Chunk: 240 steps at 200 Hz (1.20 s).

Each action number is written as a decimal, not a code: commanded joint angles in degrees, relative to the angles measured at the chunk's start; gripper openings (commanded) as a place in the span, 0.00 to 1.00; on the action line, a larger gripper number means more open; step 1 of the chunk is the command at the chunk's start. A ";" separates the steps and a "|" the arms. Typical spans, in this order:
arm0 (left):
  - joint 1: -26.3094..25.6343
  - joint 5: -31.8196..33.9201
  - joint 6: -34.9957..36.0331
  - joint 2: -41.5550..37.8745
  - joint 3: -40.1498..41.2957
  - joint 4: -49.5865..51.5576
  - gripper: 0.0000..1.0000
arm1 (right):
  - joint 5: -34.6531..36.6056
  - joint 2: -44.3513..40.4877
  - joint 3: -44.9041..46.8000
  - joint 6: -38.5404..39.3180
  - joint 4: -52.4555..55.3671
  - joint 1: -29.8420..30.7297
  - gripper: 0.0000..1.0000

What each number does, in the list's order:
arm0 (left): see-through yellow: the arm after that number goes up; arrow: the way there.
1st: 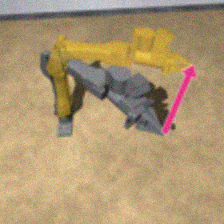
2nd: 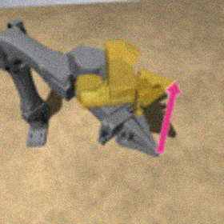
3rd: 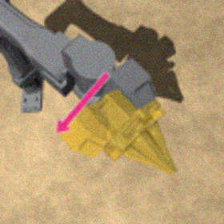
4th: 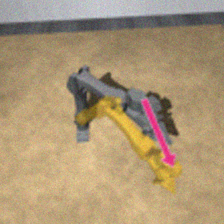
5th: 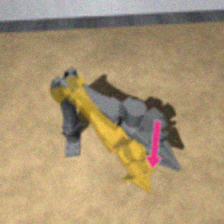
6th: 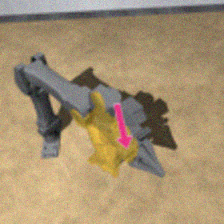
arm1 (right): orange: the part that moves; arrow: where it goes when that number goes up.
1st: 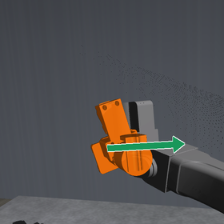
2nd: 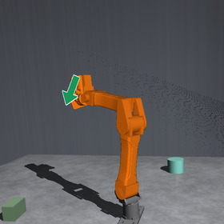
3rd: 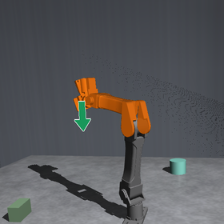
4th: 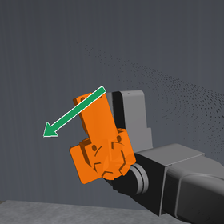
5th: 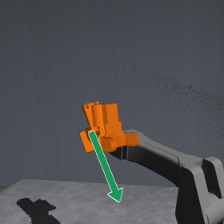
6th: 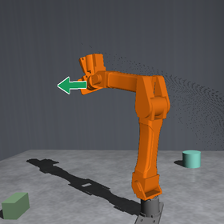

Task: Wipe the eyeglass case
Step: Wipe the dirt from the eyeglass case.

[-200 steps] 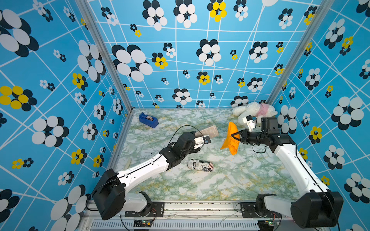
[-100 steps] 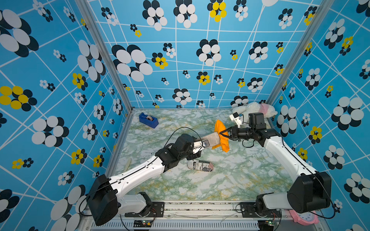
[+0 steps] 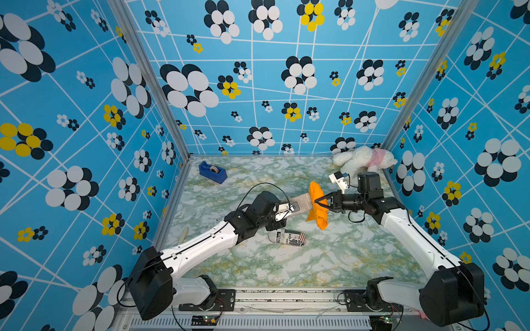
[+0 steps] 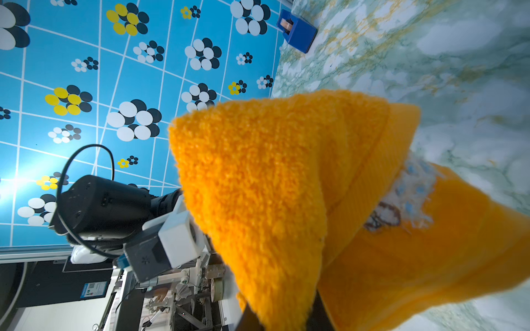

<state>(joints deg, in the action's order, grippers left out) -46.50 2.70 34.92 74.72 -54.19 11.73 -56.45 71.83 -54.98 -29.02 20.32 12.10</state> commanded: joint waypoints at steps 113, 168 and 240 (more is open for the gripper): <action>-2.10 0.67 -2.16 -2.83 0.72 -7.93 0.22 | -5.91 13.04 -14.52 3.17 -0.39 1.21 0.00; 3.54 -4.63 -8.44 -4.44 -0.72 -8.12 0.21 | -9.36 3.45 2.82 -13.53 -21.75 0.47 0.00; 14.02 -27.96 -35.58 -2.46 -5.92 -4.42 0.22 | 10.22 -11.31 5.70 1.28 -7.66 0.47 0.00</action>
<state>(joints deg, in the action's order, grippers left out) -36.16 -10.76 14.90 72.40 -55.99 9.91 -56.86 64.36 -51.05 -34.24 9.06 12.62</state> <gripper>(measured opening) 0.694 0.116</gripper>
